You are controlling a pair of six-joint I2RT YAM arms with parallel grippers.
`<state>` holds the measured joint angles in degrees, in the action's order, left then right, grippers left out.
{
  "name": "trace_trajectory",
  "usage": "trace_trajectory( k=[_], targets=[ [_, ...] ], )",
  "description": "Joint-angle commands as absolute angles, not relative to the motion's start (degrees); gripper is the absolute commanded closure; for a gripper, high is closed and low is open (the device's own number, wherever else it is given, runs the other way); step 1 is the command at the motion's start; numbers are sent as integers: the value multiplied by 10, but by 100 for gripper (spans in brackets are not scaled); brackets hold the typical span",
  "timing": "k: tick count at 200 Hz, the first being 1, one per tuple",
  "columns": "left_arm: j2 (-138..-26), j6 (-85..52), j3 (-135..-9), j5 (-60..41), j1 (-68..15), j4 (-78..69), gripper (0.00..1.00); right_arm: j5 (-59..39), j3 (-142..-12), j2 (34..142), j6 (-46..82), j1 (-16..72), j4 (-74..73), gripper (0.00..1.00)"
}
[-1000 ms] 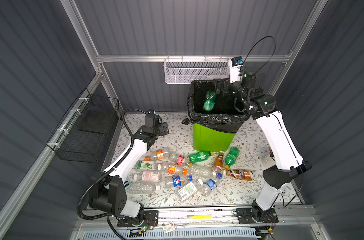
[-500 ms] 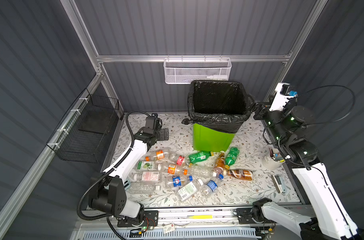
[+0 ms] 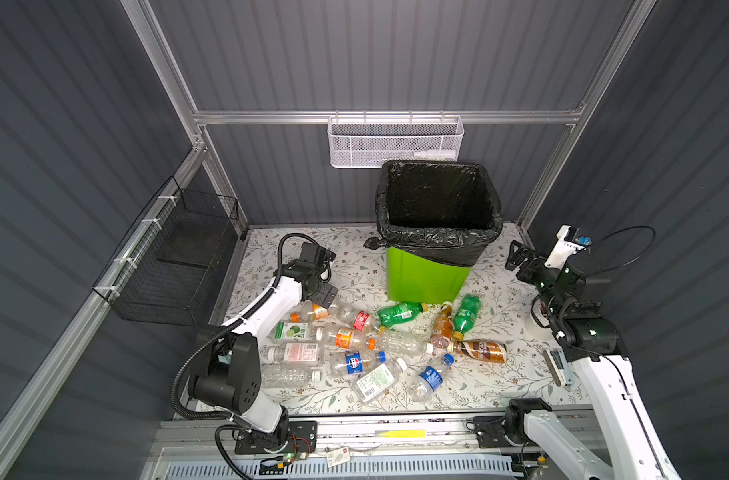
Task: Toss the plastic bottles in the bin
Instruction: 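Withdraw the right gripper beside the bin while the left gripper grasps a clear bottle, then lift the clear red-labelled bottle high with the left gripper toward the bin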
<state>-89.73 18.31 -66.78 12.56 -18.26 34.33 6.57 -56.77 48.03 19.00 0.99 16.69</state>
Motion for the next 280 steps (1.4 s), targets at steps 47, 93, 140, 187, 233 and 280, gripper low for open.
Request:
trace_trajectory(
  k=[47, 93, 140, 187, 233, 280],
  targets=[
    [-915, 268, -664, 60, -179, 392, 7, 42, -527, 467, 223, -16, 184, 1],
    [-932, 267, -651, 72, -179, 394, 11, 30, -515, 462, 225, -35, 184, 1],
    [-961, 246, -660, 111, -179, 380, 16, 20, -504, 458, 232, -46, 179, 1],
    [-1008, 212, -682, 133, -179, 372, 19, 18, -487, 445, 239, -55, 177, 1],
    [-1048, 188, -716, 122, -179, 352, 25, 16, -481, 439, 238, -64, 182, 1],
    [-1072, 186, -726, 121, -178, 335, 40, 17, -472, 425, 239, -74, 187, 1]
  ],
)
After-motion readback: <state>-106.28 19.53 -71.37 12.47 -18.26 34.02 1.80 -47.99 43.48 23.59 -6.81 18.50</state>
